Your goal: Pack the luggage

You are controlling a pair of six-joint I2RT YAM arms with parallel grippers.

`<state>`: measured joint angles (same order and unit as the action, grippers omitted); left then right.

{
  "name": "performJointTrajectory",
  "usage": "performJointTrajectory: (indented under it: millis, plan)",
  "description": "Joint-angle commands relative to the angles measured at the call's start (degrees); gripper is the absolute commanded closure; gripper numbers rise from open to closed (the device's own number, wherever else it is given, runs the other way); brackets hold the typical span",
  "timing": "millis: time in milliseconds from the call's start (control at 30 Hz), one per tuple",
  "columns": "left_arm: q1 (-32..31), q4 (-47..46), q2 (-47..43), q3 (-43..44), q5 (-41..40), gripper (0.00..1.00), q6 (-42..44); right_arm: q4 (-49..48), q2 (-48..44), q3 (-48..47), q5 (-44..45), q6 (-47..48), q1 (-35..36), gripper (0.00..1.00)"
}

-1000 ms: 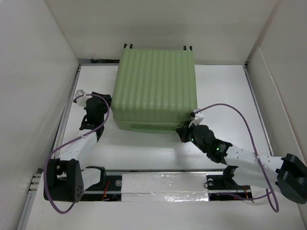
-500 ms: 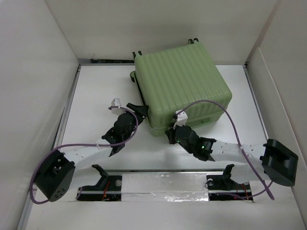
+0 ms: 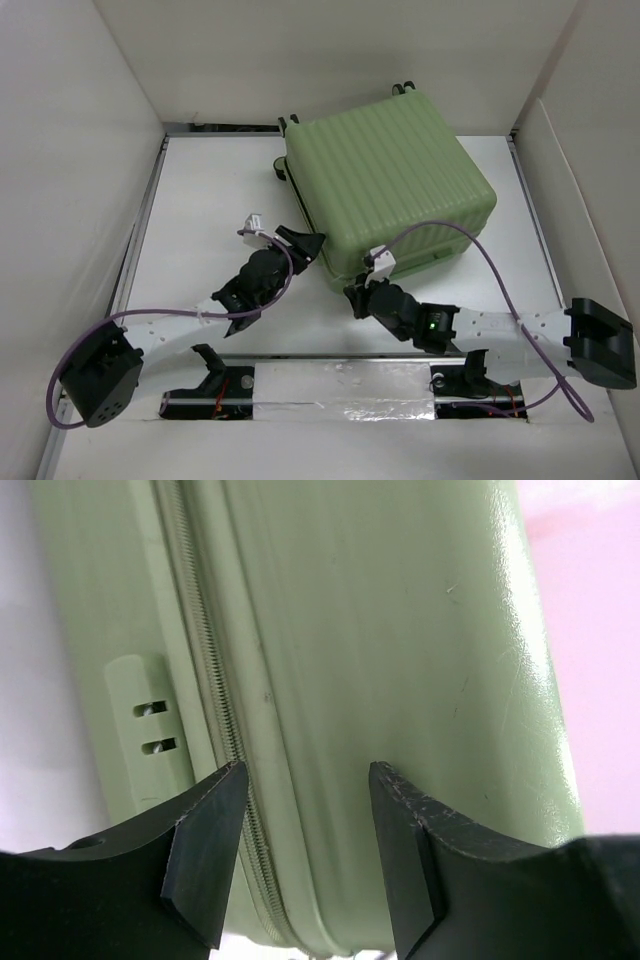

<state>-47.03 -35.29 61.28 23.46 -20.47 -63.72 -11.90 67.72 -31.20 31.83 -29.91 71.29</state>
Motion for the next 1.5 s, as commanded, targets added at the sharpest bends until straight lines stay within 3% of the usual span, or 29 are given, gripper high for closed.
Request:
performJointTrajectory:
  millis: [0,133,233,267,333,400,533,567,633,700,733,833,1033,1300,1467]
  plan:
    - [-3.59,-9.0,-0.37,2.2,13.87,0.5,-1.75,-8.92,-2.77,2.45,-12.58,-3.13,4.48,1.0]
    - [-4.48,-7.01,-1.58,2.64,12.92,0.38,-0.54,-4.9,-3.82,2.29,-13.72,-4.01,5.0,1.0]
    - [-3.87,2.46,-8.24,2.82,1.0,0.25,3.93,0.37,-7.51,2.28,-12.59,-4.01,6.32,1.0]
    - [-3.17,4.24,-9.93,2.73,-6.44,0.21,4.57,2.65,-10.39,3.07,-12.5,-4.1,6.32,1.0]
    - [4.19,6.11,-13.88,2.9,-6.7,0.18,3.96,4.95,-13.57,4.21,-12.67,-4.63,6.32,1.0]
    - [12.17,3.05,-14.61,3.6,-1.43,0.16,5.54,7.15,-17.69,6.06,-12.76,-5.42,6.85,1.0]
    - [26.34,0.06,-2.34,14.4,5.33,0.13,4.84,8.91,-21.49,7.47,-13.73,-6.3,6.85,1.0]
    - [29.07,-0.57,1.18,17.03,11.01,0.13,4.14,9.09,-21.58,7.47,-13.73,-6.3,6.85,1.0]
    - [35.12,-0.92,13.52,26.65,16.75,0.13,2.55,9.26,-20.8,7.03,-13.56,-6.13,6.85,1.0]
    - [37.26,1.87,21.83,34.94,22.47,0.13,2.9,9.61,-19.92,6.42,-13.47,-5.86,6.85,1.0]
    - [37.88,5.37,29.53,44.12,24.14,0.13,6.12,10.31,-19.22,5.63,-13.38,-5.86,6.85,1.0]
    - [39.11,17.14,42.03,60.67,28.19,0.11,9.4,10.93,-19.03,5.45,-12.85,-5.95,6.85,1.0]
    - [41.05,22.43,54.71,73.71,35.94,0.12,8.08,10.84,-20.52,6.06,-11.45,-6.39,6.85,1.0]
    - [39.91,14.03,53.69,66.37,39.27,0.14,5.64,11.11,-21.58,7.03,-10.39,-7.26,6.85,1.0]
    - [38.07,-0.72,49.21,52.94,40.08,0.22,-1.74,11.72,-21.41,7.03,-8.72,-8.14,6.85,1.0]
